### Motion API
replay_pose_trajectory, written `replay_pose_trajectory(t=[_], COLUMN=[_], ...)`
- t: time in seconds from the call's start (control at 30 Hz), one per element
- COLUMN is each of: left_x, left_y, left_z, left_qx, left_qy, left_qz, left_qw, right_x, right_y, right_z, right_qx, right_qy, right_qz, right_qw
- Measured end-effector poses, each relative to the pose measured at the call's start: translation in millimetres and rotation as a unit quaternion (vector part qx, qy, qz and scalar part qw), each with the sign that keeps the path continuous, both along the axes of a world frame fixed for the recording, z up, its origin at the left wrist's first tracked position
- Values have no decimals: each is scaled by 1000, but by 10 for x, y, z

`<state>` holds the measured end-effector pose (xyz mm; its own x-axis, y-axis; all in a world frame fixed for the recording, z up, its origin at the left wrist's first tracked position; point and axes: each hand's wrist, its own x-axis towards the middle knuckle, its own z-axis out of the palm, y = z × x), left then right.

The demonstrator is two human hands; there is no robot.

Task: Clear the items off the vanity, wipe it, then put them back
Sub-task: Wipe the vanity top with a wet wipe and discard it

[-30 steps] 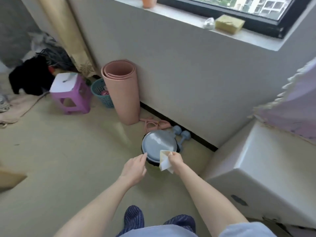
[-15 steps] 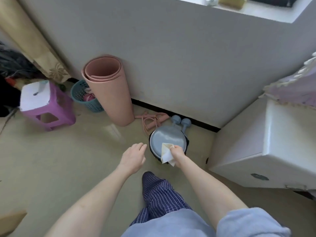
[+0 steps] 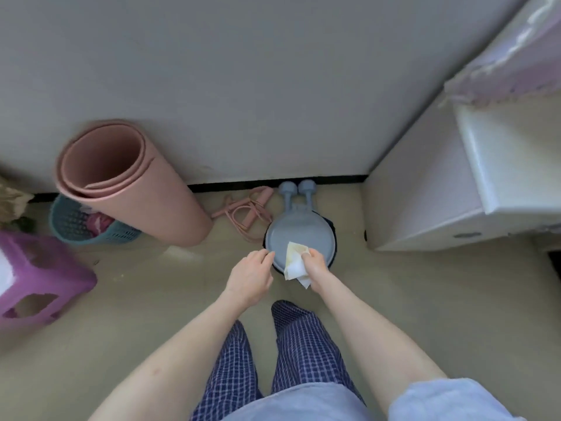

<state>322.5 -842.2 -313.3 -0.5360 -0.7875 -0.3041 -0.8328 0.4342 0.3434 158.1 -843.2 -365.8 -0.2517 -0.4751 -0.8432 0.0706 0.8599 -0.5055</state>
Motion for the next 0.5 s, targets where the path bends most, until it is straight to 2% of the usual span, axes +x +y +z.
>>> replay_pose_trajectory(t=[0.2, 0.33, 0.5], left_x=[333, 442, 466], left_y=[-261, -292, -269], left_z=[-383, -676, -1282], left_qx=[-13, -8, -9], left_qy=[29, 39, 60], left_qz=[-127, -164, -199], left_qw=[991, 986, 978], right_x=[350, 555, 646], right_y=[282, 516, 839], right_z=[-329, -642, -1065], right_qx=[-42, -52, -34], right_qy=[4, -34, -54], right_qz=[-137, -248, -294], right_qw=[990, 967, 954])
